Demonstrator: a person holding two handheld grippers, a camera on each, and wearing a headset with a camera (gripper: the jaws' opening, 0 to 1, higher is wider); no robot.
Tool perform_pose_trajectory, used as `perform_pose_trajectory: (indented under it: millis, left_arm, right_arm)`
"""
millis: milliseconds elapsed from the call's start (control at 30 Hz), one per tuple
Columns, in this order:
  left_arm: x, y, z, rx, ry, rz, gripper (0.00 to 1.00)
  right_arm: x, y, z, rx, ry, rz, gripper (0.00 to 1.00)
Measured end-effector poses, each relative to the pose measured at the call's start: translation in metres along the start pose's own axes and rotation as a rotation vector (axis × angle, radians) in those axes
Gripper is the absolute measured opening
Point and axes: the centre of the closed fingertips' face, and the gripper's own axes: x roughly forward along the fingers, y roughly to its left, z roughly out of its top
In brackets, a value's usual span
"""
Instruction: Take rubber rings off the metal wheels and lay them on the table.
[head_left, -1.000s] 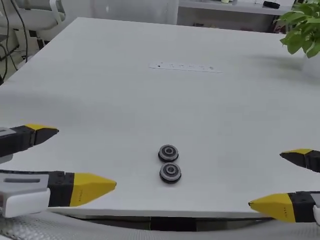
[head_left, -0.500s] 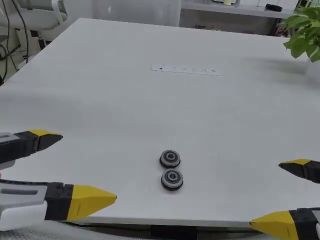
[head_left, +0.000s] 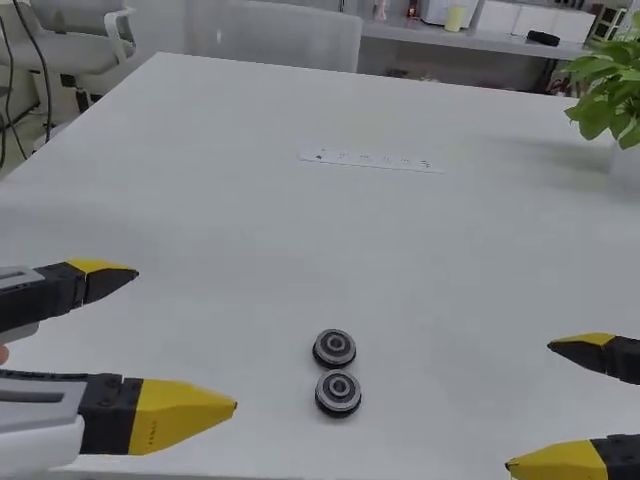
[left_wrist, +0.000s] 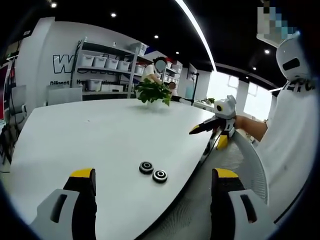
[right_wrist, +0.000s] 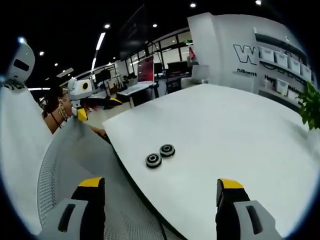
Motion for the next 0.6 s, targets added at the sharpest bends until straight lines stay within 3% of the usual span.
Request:
perform_pose_trajectory:
  millis: [400, 600]
  left_arm:
    - [0.019, -0.008, 0.018, 0.102, 0.037, -0.06, 0.93]
    - [0.029, -0.004, 0.024, 0.159, 0.074, -0.068, 0.88]
  right_arm:
    - [0.014, -0.003, 0.035, -0.1, -0.047, 0.032, 0.84]
    - [0.034, -0.007, 0.051, -0.193, -0.01, 0.043, 0.77]
